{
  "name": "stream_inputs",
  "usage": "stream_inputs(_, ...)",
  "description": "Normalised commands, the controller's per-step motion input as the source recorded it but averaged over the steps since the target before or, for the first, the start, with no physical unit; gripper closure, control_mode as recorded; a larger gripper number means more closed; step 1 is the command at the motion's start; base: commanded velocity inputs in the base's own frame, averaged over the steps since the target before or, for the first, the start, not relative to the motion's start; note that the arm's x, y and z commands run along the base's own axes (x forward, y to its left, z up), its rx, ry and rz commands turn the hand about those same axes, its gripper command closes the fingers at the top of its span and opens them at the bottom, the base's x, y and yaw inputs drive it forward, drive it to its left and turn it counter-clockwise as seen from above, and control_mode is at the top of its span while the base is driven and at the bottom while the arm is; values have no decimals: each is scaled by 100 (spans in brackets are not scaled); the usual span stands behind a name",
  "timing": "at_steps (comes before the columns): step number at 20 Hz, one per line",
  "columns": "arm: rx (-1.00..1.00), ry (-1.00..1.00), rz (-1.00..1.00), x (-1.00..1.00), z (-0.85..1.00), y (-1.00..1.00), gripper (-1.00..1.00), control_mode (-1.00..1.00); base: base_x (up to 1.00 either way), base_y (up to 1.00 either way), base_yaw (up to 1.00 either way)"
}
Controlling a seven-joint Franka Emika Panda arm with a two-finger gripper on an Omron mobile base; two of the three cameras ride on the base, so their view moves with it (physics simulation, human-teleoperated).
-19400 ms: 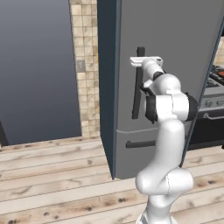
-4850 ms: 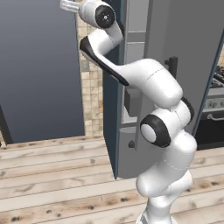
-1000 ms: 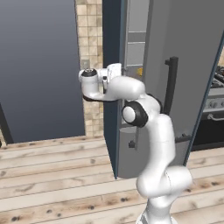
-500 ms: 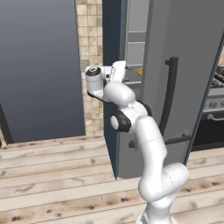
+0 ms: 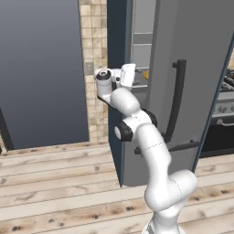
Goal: Retrieve the fish from the fridge and place it on the saucepan with marinade on the stove.
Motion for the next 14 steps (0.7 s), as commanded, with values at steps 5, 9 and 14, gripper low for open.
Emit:
stream_inputs(5,0,0,10,20,-14,-29,-100,-100,0,0,0)
stream_inputs(9,0,0,10,25,-11,-31,-100,-100,0,0,0)
stream_inputs(14,0,0,10,12,-12,-30,-100,-100,0,0,0)
